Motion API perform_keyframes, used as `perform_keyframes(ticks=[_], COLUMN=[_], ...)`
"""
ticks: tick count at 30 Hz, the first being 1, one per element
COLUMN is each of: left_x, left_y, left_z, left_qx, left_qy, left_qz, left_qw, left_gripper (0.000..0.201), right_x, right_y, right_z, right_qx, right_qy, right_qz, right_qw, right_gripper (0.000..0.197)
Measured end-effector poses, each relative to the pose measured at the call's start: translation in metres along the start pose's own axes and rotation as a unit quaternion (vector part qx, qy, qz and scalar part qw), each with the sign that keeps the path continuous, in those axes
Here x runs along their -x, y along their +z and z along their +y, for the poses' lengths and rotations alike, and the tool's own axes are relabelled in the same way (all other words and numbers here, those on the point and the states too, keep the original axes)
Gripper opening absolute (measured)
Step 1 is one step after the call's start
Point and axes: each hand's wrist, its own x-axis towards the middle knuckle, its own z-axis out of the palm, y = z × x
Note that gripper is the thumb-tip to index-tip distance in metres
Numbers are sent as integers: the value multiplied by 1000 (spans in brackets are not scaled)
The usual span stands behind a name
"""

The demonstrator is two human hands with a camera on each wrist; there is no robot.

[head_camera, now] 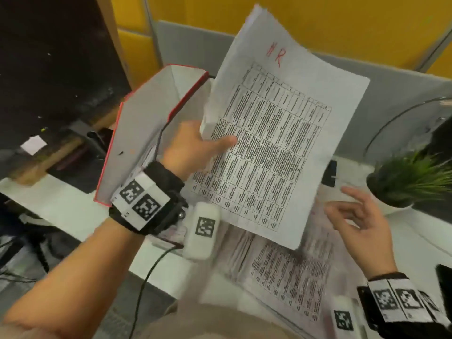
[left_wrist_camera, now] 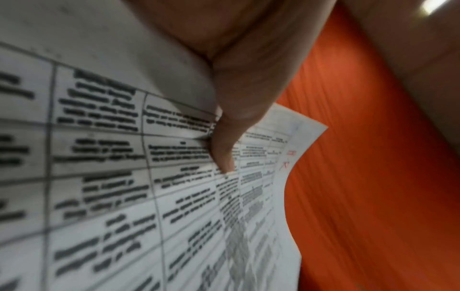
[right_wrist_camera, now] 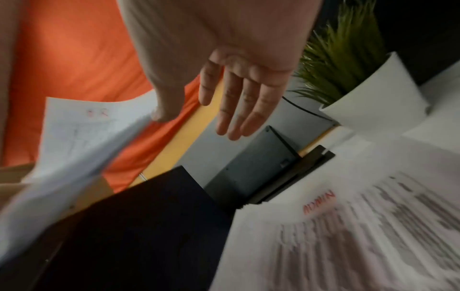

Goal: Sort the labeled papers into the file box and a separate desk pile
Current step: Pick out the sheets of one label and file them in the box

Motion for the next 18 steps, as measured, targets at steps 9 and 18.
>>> perform_keyframes(ticks=[9, 18], left_x=[-21, -49], left_y=[-153, -163], left_z=[-33, -83], left_qx=[-56, -302], left_qy=[-120, -147], left_qz=[117, 132], left_qw=[984, 933], left_gripper=[32, 43], right_x=[13, 27], right_y=[-9, -9], right_z=[76, 105], right_qx=[159, 372], right_qy=[155, 223], right_qz=[11, -24], right_qw=[975, 901], right_gripper=[40, 76])
